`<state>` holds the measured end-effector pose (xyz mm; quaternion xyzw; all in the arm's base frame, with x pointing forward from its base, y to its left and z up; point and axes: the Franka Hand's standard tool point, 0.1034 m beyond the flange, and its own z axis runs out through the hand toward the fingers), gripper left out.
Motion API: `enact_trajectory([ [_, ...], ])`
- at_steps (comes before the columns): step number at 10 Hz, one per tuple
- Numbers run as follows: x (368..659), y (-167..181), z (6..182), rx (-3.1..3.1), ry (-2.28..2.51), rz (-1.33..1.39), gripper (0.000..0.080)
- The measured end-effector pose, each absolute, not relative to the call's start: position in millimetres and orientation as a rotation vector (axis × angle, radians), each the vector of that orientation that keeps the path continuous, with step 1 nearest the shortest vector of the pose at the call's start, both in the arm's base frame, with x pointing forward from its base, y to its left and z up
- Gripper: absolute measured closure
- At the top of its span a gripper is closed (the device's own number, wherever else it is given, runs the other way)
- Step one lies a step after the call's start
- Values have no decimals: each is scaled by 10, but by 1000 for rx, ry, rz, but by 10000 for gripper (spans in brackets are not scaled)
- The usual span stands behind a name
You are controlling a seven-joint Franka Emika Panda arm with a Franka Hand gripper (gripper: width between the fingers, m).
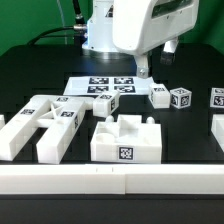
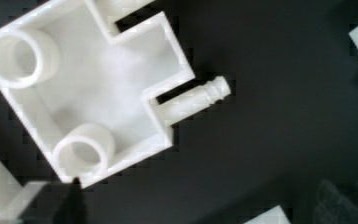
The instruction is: Assemble chair
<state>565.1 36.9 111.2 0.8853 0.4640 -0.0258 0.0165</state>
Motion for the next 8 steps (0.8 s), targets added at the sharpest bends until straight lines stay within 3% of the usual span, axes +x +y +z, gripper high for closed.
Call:
enact_trajectory([
  [6, 5649, 371, 1109, 2772, 1407, -80, 150],
  [8, 5614, 388, 1065, 2920, 1120, -105, 150],
])
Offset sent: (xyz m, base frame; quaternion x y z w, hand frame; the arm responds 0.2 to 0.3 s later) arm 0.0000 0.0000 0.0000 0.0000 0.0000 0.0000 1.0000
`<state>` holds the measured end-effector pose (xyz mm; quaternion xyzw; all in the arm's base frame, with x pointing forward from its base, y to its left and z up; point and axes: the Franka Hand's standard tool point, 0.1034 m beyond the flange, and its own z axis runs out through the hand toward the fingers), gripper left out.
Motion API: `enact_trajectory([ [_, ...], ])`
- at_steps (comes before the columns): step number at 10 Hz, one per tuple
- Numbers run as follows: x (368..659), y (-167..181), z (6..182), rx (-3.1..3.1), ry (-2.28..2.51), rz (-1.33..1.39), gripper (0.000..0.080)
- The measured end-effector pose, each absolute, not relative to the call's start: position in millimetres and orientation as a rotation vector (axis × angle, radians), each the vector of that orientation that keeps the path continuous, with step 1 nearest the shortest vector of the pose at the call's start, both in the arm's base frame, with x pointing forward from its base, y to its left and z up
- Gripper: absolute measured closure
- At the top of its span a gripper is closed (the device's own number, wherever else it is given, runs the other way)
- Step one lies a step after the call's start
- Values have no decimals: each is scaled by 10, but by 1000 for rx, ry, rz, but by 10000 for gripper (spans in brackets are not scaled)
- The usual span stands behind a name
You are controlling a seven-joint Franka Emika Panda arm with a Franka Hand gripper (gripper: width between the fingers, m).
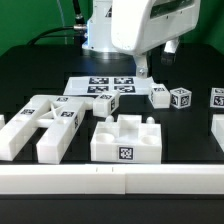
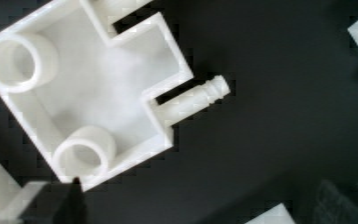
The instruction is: Assemble chair
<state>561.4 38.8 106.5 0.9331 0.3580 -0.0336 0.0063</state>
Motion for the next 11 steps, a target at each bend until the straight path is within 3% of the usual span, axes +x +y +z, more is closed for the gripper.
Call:
enact_trajectory([
  [7, 5697, 420, 1044, 3134, 374, -104, 150],
  [9, 5646, 337, 940, 3161, -147, -134, 150],
  [11, 5741, 239, 738, 3154, -202, -115, 150],
])
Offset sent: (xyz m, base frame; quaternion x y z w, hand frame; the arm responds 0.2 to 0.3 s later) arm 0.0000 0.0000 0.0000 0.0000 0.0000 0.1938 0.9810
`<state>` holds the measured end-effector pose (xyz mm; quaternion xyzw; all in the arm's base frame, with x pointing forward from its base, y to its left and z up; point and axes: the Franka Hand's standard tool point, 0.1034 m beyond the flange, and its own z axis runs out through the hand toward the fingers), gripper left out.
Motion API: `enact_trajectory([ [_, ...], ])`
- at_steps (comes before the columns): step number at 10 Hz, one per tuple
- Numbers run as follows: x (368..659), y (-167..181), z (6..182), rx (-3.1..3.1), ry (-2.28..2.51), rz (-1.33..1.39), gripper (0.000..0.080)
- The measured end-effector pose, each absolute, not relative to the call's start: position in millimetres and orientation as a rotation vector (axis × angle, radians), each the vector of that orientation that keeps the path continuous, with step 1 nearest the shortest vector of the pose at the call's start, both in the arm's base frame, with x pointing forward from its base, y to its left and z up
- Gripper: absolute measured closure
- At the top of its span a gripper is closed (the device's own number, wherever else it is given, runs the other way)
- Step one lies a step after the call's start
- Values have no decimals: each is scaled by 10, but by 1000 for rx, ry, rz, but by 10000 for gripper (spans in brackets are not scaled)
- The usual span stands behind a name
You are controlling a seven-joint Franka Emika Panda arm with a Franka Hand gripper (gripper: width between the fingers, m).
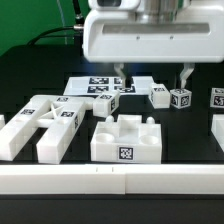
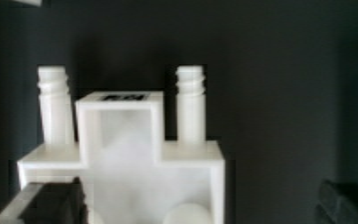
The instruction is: Assemble chair
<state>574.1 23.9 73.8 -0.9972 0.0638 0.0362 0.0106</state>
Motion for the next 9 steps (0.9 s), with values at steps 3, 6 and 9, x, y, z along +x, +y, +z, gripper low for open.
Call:
enact_trajectory([
  [3, 5821, 196, 653, -3109, 192, 114, 150],
  [6, 5813, 210, 632, -3109, 204, 119, 150],
  [9, 6060, 145, 544, -3110, 217, 106, 150],
])
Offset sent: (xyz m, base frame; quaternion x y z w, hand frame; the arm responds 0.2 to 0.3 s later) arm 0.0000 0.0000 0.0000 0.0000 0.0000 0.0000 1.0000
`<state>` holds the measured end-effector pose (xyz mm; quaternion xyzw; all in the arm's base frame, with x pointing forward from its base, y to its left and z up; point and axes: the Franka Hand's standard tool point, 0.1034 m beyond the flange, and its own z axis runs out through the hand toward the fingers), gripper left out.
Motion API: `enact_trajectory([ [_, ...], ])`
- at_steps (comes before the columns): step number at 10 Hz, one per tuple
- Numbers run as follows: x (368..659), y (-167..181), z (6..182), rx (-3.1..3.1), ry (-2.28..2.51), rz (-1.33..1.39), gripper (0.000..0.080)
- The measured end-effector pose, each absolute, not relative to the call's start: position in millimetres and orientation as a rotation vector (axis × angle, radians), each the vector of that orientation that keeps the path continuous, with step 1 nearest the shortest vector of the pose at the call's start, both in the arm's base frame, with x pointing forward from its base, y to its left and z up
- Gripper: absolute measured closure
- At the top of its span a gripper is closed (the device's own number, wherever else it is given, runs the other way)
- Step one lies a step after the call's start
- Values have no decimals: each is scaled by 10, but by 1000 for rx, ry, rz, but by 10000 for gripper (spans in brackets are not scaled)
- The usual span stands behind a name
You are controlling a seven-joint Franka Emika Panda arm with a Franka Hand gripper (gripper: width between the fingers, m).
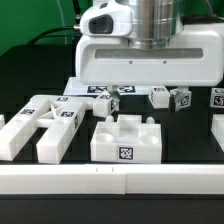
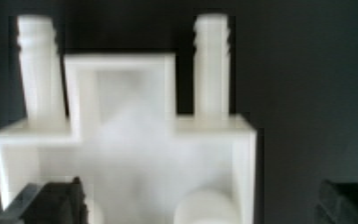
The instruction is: Assemble chair
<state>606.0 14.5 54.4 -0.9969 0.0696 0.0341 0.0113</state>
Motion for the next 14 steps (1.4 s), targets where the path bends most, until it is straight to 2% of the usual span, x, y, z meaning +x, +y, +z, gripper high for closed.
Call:
enact_trajectory([
  [5, 5978, 276, 228, -3110, 204, 97, 150],
  [8, 5921, 282, 122, -3115, 153, 122, 150],
  [10, 5935, 237, 129, -3118, 89, 118, 150],
  [13, 5936, 246, 129, -3118, 67, 117, 546],
  [14, 5936, 248, 129, -3118, 66, 117, 546],
])
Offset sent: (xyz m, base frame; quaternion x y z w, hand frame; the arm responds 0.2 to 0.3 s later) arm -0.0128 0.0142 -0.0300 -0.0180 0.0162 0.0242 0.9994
